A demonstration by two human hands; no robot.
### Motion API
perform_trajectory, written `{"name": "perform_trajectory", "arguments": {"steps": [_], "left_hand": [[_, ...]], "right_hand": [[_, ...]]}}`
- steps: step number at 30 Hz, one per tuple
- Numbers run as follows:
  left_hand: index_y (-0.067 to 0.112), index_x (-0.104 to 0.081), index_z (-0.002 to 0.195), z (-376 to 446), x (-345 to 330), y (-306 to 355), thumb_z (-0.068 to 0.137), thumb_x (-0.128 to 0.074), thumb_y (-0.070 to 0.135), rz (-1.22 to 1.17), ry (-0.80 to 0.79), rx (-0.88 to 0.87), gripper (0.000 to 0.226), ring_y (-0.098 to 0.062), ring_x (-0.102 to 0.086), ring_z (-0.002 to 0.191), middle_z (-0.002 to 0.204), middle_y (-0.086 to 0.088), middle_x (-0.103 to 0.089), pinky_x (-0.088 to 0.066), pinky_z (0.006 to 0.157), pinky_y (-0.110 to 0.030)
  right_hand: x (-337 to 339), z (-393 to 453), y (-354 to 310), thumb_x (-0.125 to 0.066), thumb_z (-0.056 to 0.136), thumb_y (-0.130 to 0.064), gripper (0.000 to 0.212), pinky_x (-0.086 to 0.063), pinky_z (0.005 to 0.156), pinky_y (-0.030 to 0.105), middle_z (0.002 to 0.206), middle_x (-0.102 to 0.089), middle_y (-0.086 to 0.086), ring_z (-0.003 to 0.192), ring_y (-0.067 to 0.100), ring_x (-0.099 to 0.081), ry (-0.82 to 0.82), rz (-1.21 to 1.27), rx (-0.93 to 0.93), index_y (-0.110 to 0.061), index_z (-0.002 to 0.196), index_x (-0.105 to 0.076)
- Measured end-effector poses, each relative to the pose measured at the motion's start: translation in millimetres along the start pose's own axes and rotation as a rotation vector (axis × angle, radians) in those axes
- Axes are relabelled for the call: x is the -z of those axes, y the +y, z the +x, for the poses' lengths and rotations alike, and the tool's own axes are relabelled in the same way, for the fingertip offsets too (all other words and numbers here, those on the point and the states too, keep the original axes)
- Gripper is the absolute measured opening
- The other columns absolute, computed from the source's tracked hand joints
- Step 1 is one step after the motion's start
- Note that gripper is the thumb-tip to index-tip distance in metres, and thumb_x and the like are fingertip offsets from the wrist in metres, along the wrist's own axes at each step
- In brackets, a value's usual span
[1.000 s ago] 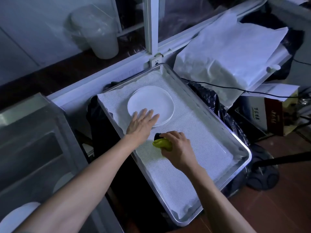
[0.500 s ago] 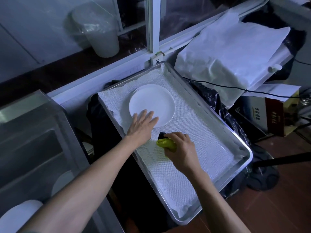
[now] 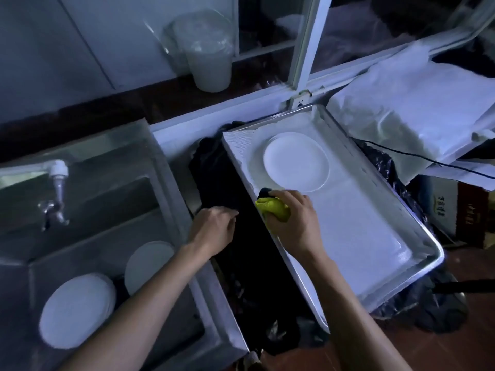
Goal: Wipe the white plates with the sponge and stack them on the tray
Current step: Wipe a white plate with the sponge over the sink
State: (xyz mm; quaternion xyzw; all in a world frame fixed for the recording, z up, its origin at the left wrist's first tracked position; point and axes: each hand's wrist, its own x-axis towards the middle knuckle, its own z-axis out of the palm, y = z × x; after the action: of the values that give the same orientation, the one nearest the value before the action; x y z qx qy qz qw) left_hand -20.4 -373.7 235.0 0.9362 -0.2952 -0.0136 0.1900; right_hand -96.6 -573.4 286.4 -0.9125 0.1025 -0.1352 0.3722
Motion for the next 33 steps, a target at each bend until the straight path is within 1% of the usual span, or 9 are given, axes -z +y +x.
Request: {"name": "perform_trajectory", "arguments": {"steps": [4, 6, 8, 10, 13, 16, 22, 27, 33], "left_hand": [[0.016, -0.069, 0.083, -68.2, 23.6, -58.1, 0.101, -0.045, 0.018, -0.093, -0.111, 0.194, 0.03, -0.022, -0.067, 0.078, 0.085, -0.003, -0.071, -0.055, 0.069, -0.039], [0.019, -0.07, 0.09, -100.7, 30.4, -89.9, 0.104, -0.04, 0.021, -0.071, -0.169, 0.314, 0.032, -0.019, -0.066, 0.085, 0.097, -0.001, -0.073, -0.052, 0.074, -0.035], [0.024, -0.069, 0.1, -128.3, 37.0, -118.1, 0.107, -0.035, 0.026, -0.041, -0.24, 0.432, 0.034, -0.014, -0.061, 0.094, 0.113, 0.002, -0.071, -0.037, 0.075, -0.023], [0.025, -0.068, 0.109, -152.4, 44.3, -142.8, 0.106, -0.035, 0.025, -0.035, -0.301, 0.508, 0.033, -0.016, -0.06, 0.101, 0.122, 0.001, -0.068, -0.029, 0.075, -0.024], [0.014, -0.065, 0.104, -188.2, 53.5, -176.5, 0.099, -0.037, 0.02, -0.028, -0.291, 0.583, 0.028, -0.027, -0.063, 0.101, 0.114, -0.009, -0.069, -0.036, 0.071, -0.032], [0.021, -0.066, 0.121, -222.1, 55.8, -206.6, 0.098, -0.044, 0.021, -0.072, -0.263, 0.672, 0.032, -0.03, -0.063, 0.112, 0.124, -0.006, -0.068, -0.046, 0.082, -0.032], [0.027, -0.065, 0.128, -266.7, 45.3, -250.6, 0.097, -0.045, 0.019, -0.166, -0.241, 0.718, 0.037, -0.032, -0.066, 0.101, 0.114, -0.006, -0.072, -0.047, 0.073, -0.034], [0.03, -0.06, 0.14, -269.0, 28.6, -268.7, 0.1, -0.047, 0.019, -0.206, -0.231, 0.741, 0.044, -0.032, -0.066, 0.105, 0.122, -0.007, -0.072, -0.052, 0.075, -0.035], [0.028, -0.061, 0.137, -257.3, -15.4, -289.2, 0.101, -0.05, 0.024, -0.302, -0.25, 0.808, 0.038, -0.031, -0.065, 0.105, 0.119, -0.007, -0.072, -0.055, 0.08, -0.039]], "right_hand": [[-41.4, -7.0, -56.3, -0.077, 0.072, -0.028, 0.05, -0.049, 0.089, 0.046, 0.119, -0.065, -0.012, 0.106, 0.022, -0.058, -0.065, 0.017, 0.096, -0.034, 0.12, -0.066], [-66.0, -13.1, -84.5, -0.074, 0.074, -0.033, 0.049, -0.05, 0.088, 0.046, 0.122, -0.064, -0.011, 0.106, 0.023, -0.058, -0.105, 0.029, 0.148, -0.033, 0.122, -0.065], [-92.0, -20.9, -110.4, -0.07, 0.076, -0.037, 0.048, -0.05, 0.086, 0.047, 0.123, -0.062, -0.009, 0.106, 0.022, -0.056, -0.145, 0.024, 0.194, -0.032, 0.124, -0.064], [-120.4, -30.3, -133.3, -0.073, 0.078, -0.033, 0.048, -0.05, 0.085, 0.049, 0.124, -0.061, -0.008, 0.106, 0.022, -0.054, -0.2, 0.028, 0.216, -0.031, 0.125, -0.063], [-165.3, -46.0, -162.6, -0.077, 0.08, -0.031, 0.049, -0.049, 0.087, 0.051, 0.123, -0.062, -0.006, 0.107, 0.023, -0.054, -0.284, 0.051, 0.211, -0.028, 0.127, -0.063], [-208.4, -60.9, -182.9, -0.078, 0.081, -0.026, 0.057, -0.046, 0.093, 0.049, 0.125, -0.062, -0.002, 0.112, 0.025, -0.053, -0.38, 0.032, 0.182, -0.026, 0.134, -0.06], [-277.9, -78.0, -196.4, -0.075, 0.079, -0.018, 0.066, -0.045, 0.095, 0.05, 0.129, -0.057, 0.005, 0.118, 0.031, -0.049, -0.557, -0.103, 0.155, -0.022, 0.141, -0.054], [-322.0, -79.8, -181.2, -0.072, 0.078, -0.021, 0.066, -0.045, 0.093, 0.05, 0.131, -0.052, 0.001, 0.118, 0.027, -0.045, -0.628, -0.201, 0.164, -0.024, 0.141, -0.052], [-376.7, -73.7, -138.0, -0.073, 0.078, -0.022, 0.063, -0.041, 0.094, 0.05, 0.132, -0.051, 0.001, 0.121, 0.026, -0.041, -0.728, -0.258, 0.154, -0.025, 0.138, -0.054]]}}
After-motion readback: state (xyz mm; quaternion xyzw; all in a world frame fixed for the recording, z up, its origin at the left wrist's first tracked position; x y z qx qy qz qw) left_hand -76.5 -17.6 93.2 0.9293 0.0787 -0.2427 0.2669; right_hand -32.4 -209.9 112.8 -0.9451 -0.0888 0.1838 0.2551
